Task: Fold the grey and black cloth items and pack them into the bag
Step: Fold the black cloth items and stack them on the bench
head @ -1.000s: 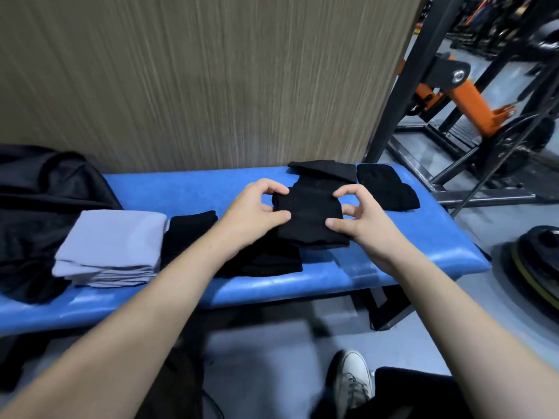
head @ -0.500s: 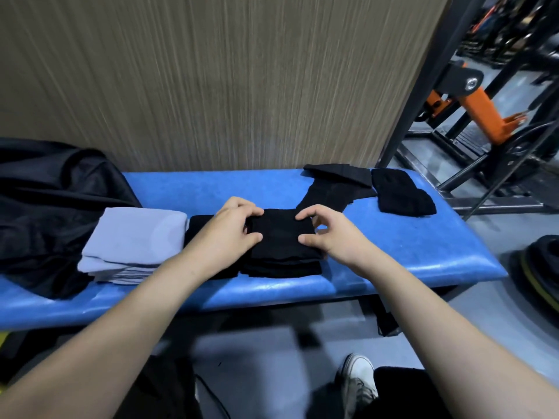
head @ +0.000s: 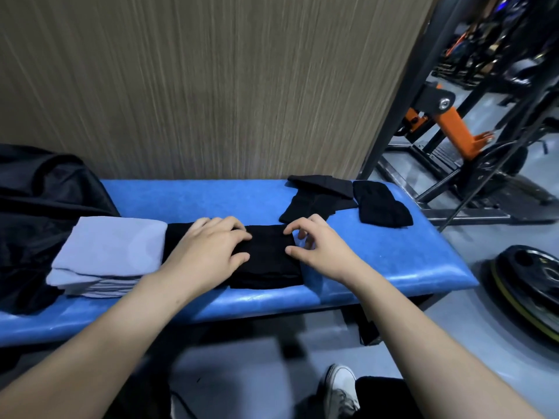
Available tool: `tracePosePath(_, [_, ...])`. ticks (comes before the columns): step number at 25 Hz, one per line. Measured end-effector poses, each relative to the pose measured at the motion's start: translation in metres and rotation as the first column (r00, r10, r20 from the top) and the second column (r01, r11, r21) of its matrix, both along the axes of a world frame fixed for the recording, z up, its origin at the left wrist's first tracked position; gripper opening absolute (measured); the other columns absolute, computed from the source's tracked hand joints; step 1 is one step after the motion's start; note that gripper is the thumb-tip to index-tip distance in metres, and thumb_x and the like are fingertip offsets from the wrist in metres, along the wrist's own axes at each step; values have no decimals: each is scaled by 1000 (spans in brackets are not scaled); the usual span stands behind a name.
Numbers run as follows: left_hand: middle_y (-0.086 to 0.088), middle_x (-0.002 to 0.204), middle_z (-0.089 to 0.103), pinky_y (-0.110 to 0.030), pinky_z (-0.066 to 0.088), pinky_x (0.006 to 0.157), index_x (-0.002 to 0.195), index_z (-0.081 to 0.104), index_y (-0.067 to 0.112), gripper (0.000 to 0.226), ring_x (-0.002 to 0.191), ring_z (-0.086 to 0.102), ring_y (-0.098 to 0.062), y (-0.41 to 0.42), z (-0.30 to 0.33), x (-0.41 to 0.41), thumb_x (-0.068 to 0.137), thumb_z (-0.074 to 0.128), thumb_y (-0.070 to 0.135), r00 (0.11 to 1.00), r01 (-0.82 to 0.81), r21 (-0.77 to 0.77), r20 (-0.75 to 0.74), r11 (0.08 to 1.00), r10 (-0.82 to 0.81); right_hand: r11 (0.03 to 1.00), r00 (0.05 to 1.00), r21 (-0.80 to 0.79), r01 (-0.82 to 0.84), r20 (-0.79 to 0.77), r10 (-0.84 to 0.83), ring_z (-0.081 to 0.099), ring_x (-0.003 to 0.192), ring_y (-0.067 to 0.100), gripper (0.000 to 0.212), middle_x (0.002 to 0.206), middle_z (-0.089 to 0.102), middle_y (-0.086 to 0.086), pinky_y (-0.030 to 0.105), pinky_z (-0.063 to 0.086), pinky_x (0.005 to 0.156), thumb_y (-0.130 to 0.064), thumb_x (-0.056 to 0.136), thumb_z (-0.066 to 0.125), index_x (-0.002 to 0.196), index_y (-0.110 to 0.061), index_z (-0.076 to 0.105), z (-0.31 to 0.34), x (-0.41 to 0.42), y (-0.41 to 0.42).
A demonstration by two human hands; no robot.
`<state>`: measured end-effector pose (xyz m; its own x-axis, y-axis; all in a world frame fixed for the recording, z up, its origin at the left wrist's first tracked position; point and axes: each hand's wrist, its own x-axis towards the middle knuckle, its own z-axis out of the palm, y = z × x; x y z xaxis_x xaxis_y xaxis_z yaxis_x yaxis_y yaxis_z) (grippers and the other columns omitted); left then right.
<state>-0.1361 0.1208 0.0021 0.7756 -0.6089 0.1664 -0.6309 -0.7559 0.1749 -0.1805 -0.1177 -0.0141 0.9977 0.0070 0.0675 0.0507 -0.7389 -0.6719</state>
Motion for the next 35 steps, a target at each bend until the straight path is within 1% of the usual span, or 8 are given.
tracePosePath(3, [21, 134, 43, -23, 18, 110, 139, 50, 36, 43, 123, 44, -7, -1, 3, 3, 98, 51, 46, 999, 2, 65, -49, 998, 1, 996, 996, -75, -45, -84, 39, 49, 78, 7, 31, 103, 48, -3, 23, 47, 85, -28, 85, 76, 113, -27, 63, -7, -2, -5])
tracePosePath(6, [20, 129, 48, -25, 23, 106, 134, 53, 38, 38, 120, 47, -7, -6, 8, 5, 96, 52, 47, 999, -19, 80, -40, 997, 22, 998, 997, 41, -40, -59, 42, 52, 77, 9, 25, 100, 56, 0, 19, 48, 80, -27, 86, 75, 108, -29, 64, -11, -3, -13])
tracePosePath(10, [15, 113, 61, -30, 27, 101, 117, 64, 36, 24, 110, 51, -13, -28, 15, 5, 96, 53, 40, 992, -88, -85, 88, 993, 95, 940, 958, 220, 261, 64, -281, 55, 68, 11, 9, 88, 64, 4, 14, 43, 63, -19, 89, 70, 96, -23, 65, -7, -1, -60])
tracePosePath(14, [15, 97, 61, -29, 29, 98, 104, 68, 33, 15, 98, 51, -13, -70, 14, -2, 95, 56, 31, 991, -14, -235, 129, 972, 45, 748, 714, 140, 649, 228, -662, 56, 98, 19, 22, 105, 58, 4, 37, 48, 91, -19, 86, 70, 106, -20, 62, -19, -8, -142])
tracePosePath(17, [15, 94, 61, -26, 29, 94, 101, 68, 33, 14, 94, 53, -13, -104, 5, -6, 93, 58, 30, 989, 54, -250, 146, 967, -18, 632, 617, 92, 769, 149, -772, 44, 125, 26, 37, 126, 54, 4, 44, 37, 105, -25, 87, 69, 121, -19, 55, -27, -20, -169])
tracePosePath(29, [12, 113, 57, -28, 26, 100, 122, 59, 32, 32, 107, 50, -14, -173, -28, -11, 93, 50, 42, 991, 121, -142, 79, 982, -111, 752, 748, -35, 658, 149, -647, 41, 125, 22, 30, 125, 53, -2, 32, 30, 105, -24, 90, 66, 119, -22, 66, -36, -14, -174])
tracePosePath(32, [10, 117, 56, -29, 29, 101, 134, 48, 30, 42, 107, 51, -15, -182, -28, -12, 94, 51, 41, 994, 112, -178, 41, 978, -106, 830, 823, -88, 550, 225, -521, 45, 118, 18, 27, 113, 52, -9, 25, 28, 100, -16, 88, 67, 114, -21, 70, -36, -20, -164])
tracePosePath(35, [7, 120, 56, -35, 38, 101, 143, 37, 28, 51, 108, 55, -17, -201, -25, -13, 95, 52, 36, 983, 52, -336, -147, 940, -107, 904, 886, -181, 386, 347, -309, 52, 107, 16, 29, 110, 56, -9, 36, 39, 100, -11, 85, 67, 111, -21, 72, -34, -31, -152])
